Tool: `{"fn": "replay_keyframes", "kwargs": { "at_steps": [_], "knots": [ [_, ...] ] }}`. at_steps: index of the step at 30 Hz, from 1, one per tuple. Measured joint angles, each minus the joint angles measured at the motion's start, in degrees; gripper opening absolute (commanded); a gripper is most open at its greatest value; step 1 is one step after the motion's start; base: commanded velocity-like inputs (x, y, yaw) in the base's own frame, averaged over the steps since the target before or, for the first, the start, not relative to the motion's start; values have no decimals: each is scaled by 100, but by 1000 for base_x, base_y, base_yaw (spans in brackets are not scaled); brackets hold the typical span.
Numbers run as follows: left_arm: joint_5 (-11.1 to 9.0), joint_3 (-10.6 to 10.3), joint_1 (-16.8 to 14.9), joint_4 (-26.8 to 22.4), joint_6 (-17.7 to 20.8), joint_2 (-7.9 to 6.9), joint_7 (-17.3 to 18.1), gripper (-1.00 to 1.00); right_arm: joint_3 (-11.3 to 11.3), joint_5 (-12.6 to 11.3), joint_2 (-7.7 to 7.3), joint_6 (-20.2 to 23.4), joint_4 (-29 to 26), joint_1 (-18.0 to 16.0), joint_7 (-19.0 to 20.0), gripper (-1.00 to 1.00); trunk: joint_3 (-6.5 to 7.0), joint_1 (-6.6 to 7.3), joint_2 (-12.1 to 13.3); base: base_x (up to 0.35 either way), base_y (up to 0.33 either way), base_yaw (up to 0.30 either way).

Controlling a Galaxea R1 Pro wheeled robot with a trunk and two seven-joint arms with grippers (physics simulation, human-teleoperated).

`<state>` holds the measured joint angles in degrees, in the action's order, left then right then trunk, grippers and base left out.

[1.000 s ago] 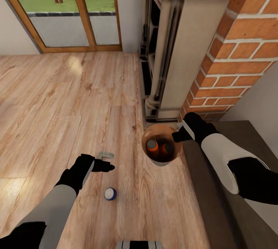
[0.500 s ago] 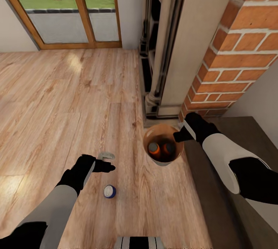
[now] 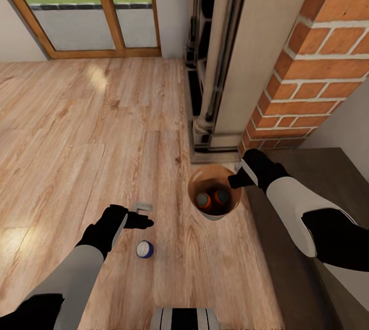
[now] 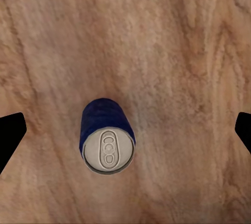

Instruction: Put the three can of soda from the living room inside the tash can in the kitchen.

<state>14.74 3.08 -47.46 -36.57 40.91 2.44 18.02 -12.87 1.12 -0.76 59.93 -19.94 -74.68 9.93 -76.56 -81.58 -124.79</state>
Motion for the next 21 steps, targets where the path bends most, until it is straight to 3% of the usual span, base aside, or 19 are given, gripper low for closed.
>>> {"fn": "replay_keyframes", "kwargs": {
  "at_steps": [8,18,21],
  "knots": [
    [-7,-3,0,0,5,38,8,100,-25,-7,8,1,0,11,-144,-100,-34,0,0,0,0,0],
    [19,-7,0,2,63,73,21,100,-11,-65,81,4,-5,18,-207,-100,-246,-219,-399,0,0,0],
    [25,-8,0,1,295,73,15,100,-3,-26,83,3,-2,18,-215,-100,-318,-285,-520,0,0,0]
  ]
}}
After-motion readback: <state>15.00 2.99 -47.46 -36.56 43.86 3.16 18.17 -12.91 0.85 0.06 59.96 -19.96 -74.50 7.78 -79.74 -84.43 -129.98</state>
